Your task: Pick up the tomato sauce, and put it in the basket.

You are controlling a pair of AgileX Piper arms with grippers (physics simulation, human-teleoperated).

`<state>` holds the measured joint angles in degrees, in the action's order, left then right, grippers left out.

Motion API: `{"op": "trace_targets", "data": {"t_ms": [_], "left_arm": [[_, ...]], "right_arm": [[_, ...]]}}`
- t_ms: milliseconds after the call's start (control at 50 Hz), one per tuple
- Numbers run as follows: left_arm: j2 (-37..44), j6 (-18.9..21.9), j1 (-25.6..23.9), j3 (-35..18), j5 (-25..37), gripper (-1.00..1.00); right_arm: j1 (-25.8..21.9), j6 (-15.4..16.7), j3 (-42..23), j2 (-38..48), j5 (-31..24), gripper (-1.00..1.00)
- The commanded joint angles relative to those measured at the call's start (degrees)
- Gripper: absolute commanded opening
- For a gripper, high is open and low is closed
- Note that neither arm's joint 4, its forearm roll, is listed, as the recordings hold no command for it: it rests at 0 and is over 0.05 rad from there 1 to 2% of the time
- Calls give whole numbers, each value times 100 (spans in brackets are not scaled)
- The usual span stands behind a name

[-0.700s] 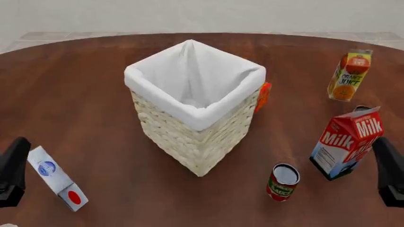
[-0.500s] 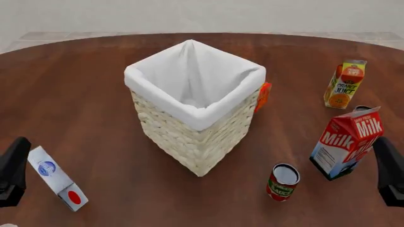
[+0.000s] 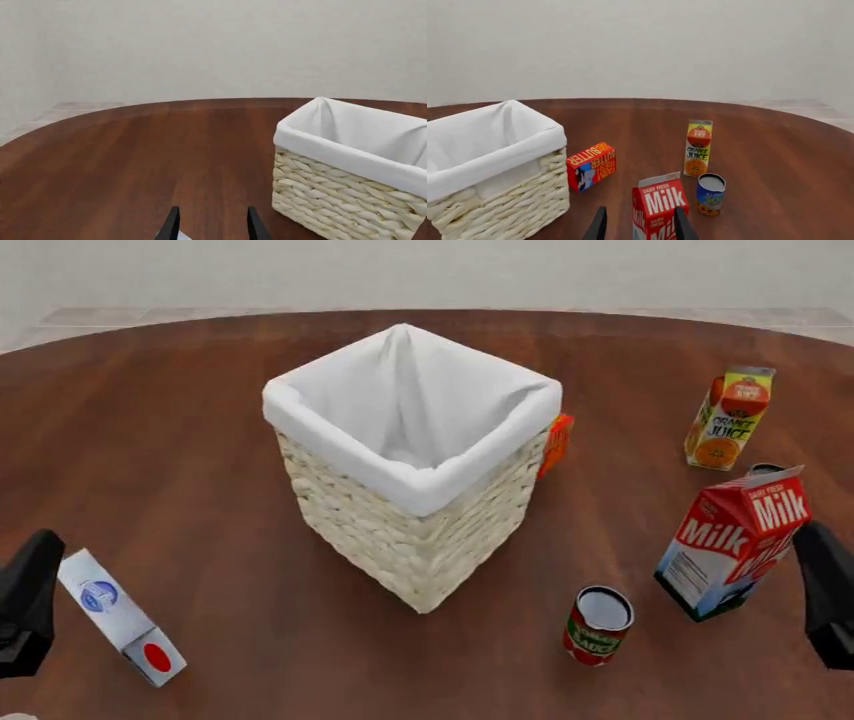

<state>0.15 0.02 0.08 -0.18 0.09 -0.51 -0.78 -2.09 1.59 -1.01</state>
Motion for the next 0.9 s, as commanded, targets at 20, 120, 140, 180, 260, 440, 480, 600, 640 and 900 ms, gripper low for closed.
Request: {"op": "trace_targets", "data": {"t_ms": [20,120,140,180,260,440,480,600,640,900], "left_arm": [[0,-11,16,-3,17,100],[-8,36,11,-9,-12,100],[-2,5,14,-7,8,100],[-4,19,13,-10,1,100],[0,13,13,-16,9,100],[21,-1,14,-12,-3,100],[0,39,10,-13,-18,100],[7,18,12,-6,-12,100],[4,22,11,-9,-9,100],[-4,8,12,-2,4,100]], "right_arm": [[-369,16,-726,348,-643,100],[-536,-13,-1358,743,-1137,100],[-577,26,-1402,903,-1158,100],[-658,118,-1580,894,-1235,100],[-889,205,-1872,1204,-1395,100],[-1312,327,-2739,1978,-1884,100],[-1434,439,-2900,2186,-2005,100],[-1669,488,-3355,2610,-2288,100],[-1684,565,-3402,2753,-2328,100],[-1758,639,-3621,3370,-2795,100]]}}
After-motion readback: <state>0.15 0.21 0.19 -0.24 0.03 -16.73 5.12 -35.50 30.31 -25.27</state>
